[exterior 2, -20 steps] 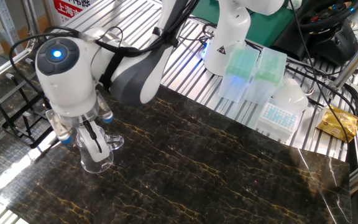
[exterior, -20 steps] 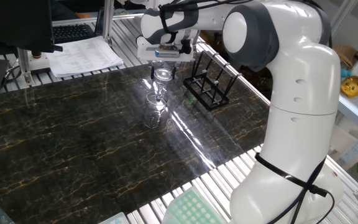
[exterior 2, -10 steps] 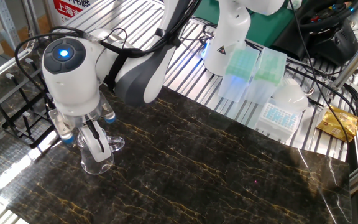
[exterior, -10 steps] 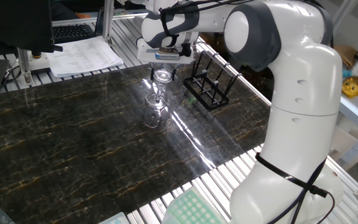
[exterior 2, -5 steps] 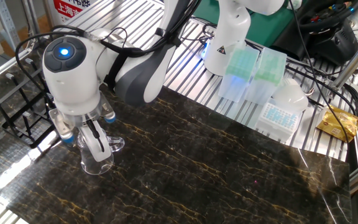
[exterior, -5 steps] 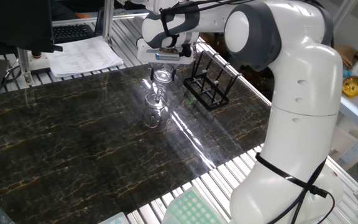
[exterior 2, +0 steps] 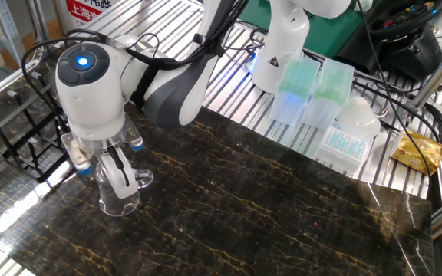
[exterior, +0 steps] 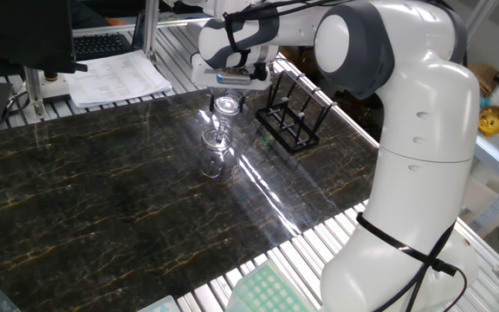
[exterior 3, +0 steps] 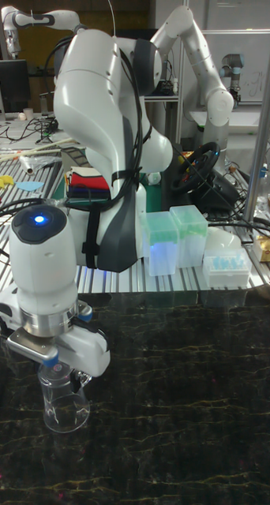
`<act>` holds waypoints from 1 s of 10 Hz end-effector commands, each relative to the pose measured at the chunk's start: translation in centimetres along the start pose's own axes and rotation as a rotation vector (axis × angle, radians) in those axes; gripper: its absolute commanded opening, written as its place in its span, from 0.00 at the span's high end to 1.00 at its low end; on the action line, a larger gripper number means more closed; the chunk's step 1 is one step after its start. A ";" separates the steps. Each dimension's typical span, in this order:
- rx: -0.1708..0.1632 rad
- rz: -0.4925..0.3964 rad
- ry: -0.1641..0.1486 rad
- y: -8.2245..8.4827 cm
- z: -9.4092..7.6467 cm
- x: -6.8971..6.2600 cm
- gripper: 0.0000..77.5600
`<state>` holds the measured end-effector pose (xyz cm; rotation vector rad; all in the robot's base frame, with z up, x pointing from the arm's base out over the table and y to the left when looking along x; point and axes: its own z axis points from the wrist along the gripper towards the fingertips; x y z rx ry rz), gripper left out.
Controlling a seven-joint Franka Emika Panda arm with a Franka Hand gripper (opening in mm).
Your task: Take the cup off the cup rack
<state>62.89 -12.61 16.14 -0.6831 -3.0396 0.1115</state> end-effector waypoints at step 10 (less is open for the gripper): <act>0.007 0.009 0.008 0.0 0.0 -0.2 0.98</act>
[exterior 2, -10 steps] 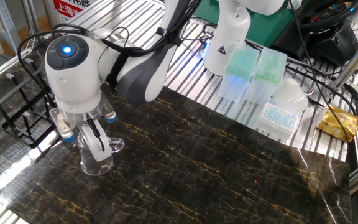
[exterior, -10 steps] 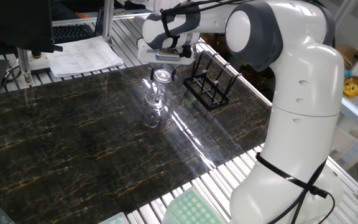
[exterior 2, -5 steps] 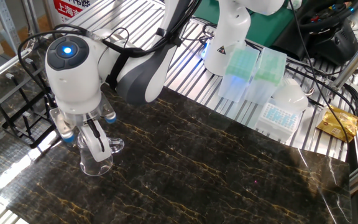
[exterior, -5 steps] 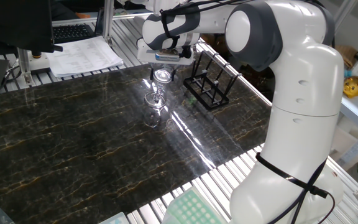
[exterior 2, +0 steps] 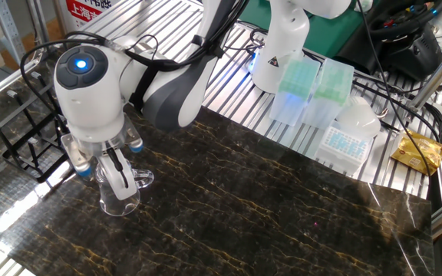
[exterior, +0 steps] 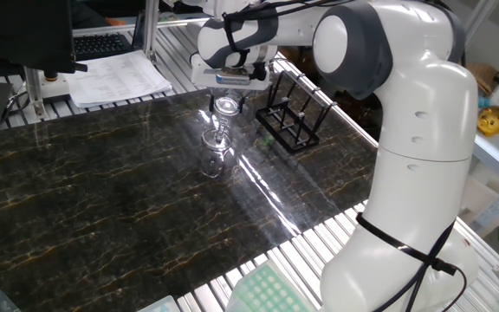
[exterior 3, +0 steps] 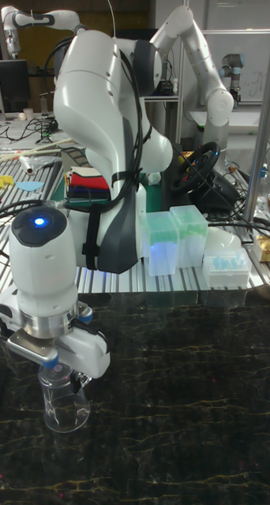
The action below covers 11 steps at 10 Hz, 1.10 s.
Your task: Take the cup off the cup rack
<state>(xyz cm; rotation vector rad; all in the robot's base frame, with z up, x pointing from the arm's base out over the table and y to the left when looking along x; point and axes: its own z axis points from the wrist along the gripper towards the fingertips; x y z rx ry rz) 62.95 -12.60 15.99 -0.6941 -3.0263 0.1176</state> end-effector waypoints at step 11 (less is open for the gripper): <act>0.000 0.005 -0.001 0.0 -0.2 -0.1 0.00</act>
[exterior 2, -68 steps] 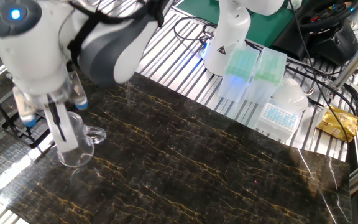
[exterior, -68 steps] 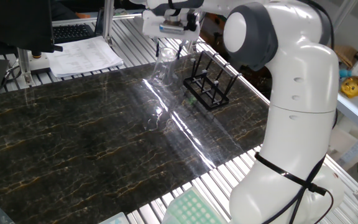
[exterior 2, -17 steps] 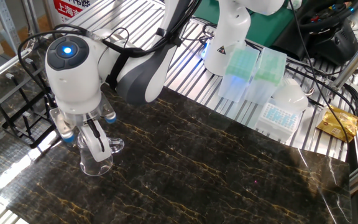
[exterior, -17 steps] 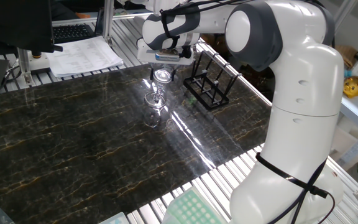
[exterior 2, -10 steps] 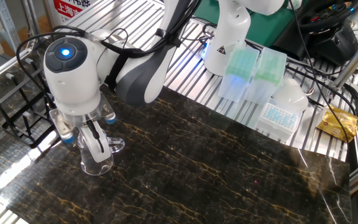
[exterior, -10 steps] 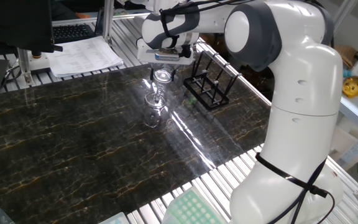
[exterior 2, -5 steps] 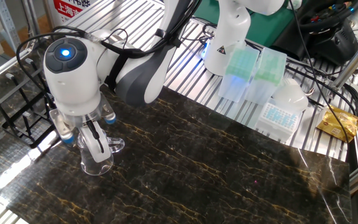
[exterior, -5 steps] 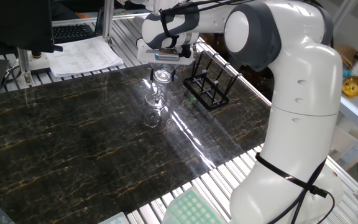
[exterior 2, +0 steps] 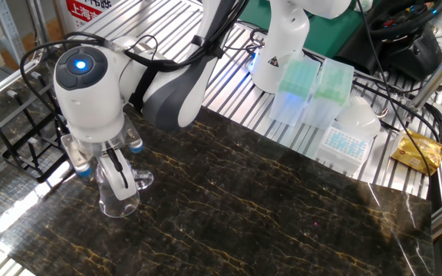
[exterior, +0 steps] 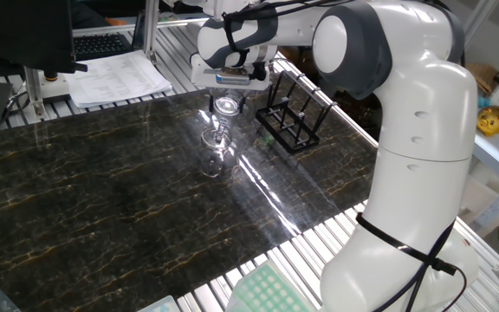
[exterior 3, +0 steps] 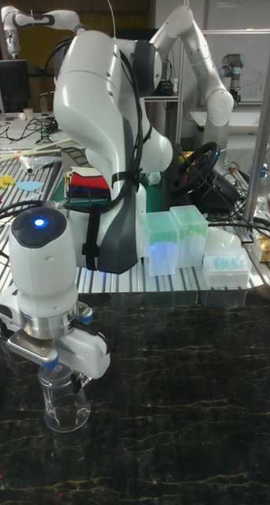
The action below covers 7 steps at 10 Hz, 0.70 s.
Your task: Take the cup off the cup rack
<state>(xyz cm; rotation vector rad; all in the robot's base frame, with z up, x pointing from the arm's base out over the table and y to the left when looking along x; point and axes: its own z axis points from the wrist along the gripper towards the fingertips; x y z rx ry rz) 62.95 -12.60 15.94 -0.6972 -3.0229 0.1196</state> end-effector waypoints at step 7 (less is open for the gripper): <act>0.008 0.009 -0.008 0.3 -1.2 -0.2 0.00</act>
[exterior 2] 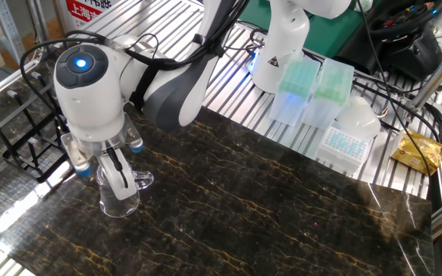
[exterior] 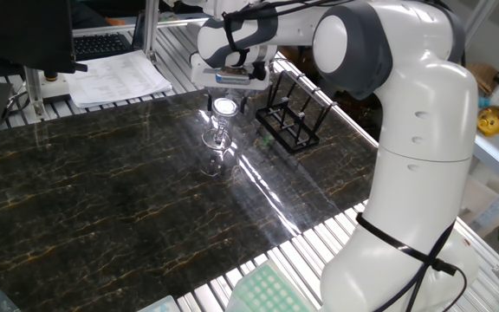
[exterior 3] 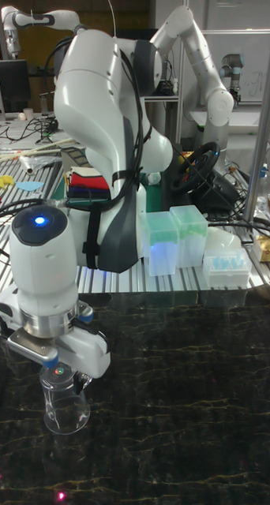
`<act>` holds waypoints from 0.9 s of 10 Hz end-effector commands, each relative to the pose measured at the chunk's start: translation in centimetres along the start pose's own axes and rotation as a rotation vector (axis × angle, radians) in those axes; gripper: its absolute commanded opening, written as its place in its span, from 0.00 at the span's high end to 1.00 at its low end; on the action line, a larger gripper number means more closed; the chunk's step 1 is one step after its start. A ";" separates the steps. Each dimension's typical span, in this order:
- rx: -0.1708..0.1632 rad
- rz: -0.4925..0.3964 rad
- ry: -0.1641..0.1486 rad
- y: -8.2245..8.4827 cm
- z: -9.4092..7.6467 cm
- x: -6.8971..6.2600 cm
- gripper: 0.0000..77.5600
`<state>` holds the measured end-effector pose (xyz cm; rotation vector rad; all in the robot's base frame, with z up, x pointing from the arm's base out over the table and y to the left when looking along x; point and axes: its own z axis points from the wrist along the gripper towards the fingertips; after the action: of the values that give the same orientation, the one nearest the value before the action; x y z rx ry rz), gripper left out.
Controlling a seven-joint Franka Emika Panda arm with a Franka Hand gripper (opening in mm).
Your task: Take the cup off the cup rack
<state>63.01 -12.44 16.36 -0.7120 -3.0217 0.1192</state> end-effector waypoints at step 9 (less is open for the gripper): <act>-0.003 -0.012 0.012 -0.5 -4.7 -1.5 0.00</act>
<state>64.04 -12.78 19.35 -0.6876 -3.0237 0.1554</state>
